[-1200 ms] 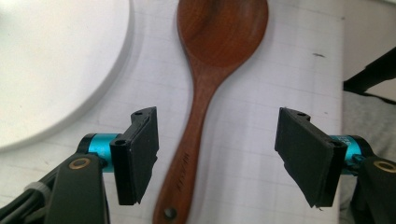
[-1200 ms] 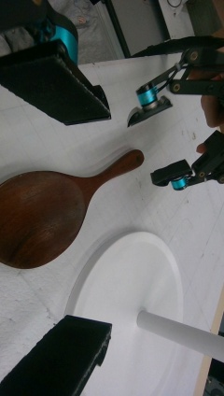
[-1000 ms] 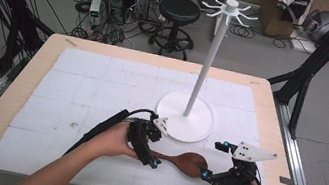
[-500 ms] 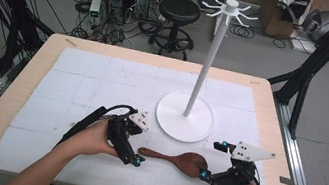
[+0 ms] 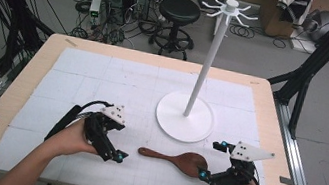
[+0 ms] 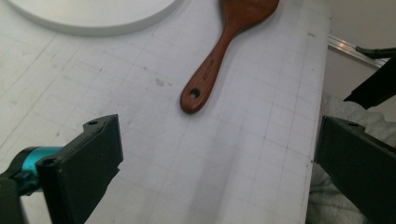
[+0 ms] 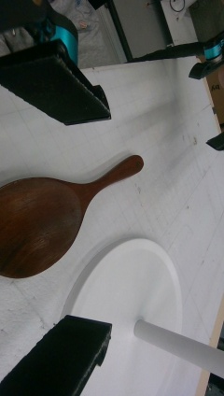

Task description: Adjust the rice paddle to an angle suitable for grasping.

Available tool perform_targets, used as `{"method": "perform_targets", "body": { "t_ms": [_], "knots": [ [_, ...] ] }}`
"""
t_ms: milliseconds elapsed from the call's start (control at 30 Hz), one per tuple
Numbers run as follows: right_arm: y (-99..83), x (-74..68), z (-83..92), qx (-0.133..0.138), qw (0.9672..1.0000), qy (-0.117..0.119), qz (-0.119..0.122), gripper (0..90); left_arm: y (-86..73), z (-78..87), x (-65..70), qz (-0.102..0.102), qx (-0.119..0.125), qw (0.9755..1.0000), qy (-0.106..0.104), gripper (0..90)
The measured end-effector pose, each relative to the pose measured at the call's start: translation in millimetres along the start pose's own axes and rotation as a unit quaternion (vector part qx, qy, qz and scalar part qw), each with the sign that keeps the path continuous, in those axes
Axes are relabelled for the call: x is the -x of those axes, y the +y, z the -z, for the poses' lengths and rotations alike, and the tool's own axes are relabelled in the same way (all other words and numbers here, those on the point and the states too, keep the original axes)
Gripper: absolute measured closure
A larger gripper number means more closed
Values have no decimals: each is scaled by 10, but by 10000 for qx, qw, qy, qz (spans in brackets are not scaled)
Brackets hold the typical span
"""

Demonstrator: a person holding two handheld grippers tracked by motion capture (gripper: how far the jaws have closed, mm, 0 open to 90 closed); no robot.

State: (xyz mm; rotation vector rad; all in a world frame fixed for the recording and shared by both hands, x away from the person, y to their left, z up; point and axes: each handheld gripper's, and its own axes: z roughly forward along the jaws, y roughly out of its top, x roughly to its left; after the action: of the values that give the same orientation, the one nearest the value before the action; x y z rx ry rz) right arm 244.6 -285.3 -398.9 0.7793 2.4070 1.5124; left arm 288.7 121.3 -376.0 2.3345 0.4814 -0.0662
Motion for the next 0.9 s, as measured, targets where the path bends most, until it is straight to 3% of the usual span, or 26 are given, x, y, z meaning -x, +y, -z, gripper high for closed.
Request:
{"method": "perform_targets", "body": {
  "t_ms": [100, 900],
  "knots": [
    [0, -3, -1, -5, 10000, 1, -9, 3, -78, 56, -28, 106, 88, 9999, 7, 17],
    [63, -43, -55, 53, 10000, 61, -13, 3, -470, 429, -123, 216, 491, 9983, 212, 17]
  ]
}}
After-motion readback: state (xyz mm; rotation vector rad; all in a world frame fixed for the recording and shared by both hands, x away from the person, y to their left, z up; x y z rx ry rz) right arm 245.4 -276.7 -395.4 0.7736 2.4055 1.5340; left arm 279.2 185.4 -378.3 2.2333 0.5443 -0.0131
